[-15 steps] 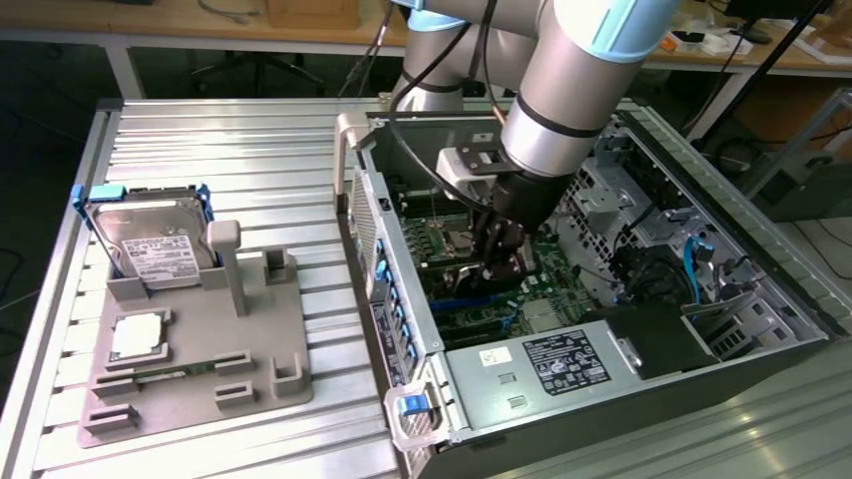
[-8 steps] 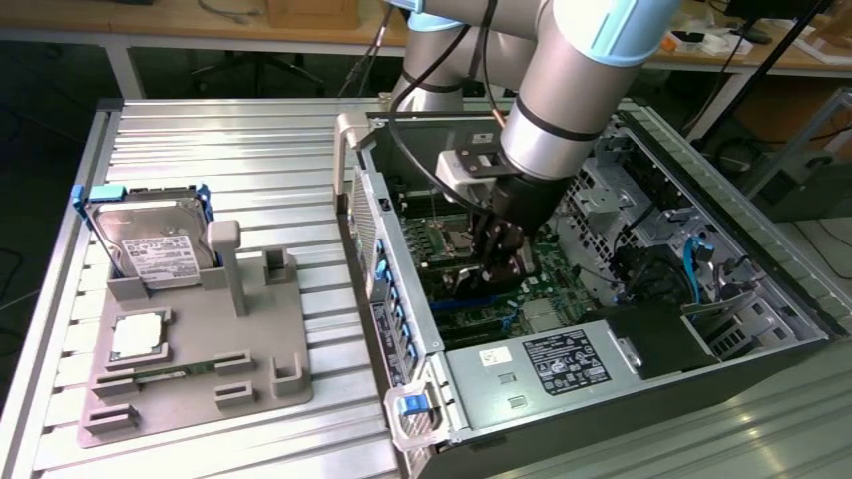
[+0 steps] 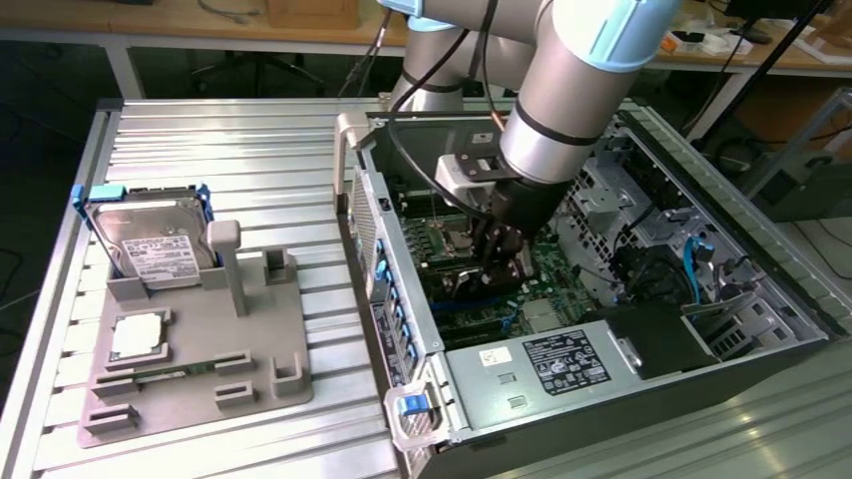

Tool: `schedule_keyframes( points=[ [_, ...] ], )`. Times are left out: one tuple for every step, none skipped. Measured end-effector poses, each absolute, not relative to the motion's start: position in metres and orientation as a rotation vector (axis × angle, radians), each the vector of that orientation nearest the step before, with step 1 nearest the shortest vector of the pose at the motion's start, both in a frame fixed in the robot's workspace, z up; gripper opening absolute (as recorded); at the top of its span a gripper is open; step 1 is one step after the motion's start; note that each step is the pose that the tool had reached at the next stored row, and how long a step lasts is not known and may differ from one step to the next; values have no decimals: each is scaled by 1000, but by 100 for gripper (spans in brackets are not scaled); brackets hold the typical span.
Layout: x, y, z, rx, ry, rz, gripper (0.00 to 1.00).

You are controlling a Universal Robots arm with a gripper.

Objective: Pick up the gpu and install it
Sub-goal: 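Insert the gpu into the slot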

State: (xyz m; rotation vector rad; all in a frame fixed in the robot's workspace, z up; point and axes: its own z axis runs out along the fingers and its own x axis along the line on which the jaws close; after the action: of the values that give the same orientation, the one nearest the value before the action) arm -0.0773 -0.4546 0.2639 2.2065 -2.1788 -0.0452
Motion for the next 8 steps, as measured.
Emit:
schedule_keyframes(
  points=[
    [-77, -455, 263, 2207, -2179, -45, 27],
    [-78, -455, 263, 2207, -2179, -45, 27],
    [-78, -455, 262, 2207, -2179, -45, 27],
    [-78, -455, 262, 2206, -2179, -45, 27],
    [-78, -455, 261, 2206, -2179, -45, 27],
    [-78, -455, 260, 2206, -2179, -45, 27],
    [-79, -455, 259, 2207, -2179, -45, 27],
    [-79, -455, 258, 2206, -2179, -45, 27]
  ],
)
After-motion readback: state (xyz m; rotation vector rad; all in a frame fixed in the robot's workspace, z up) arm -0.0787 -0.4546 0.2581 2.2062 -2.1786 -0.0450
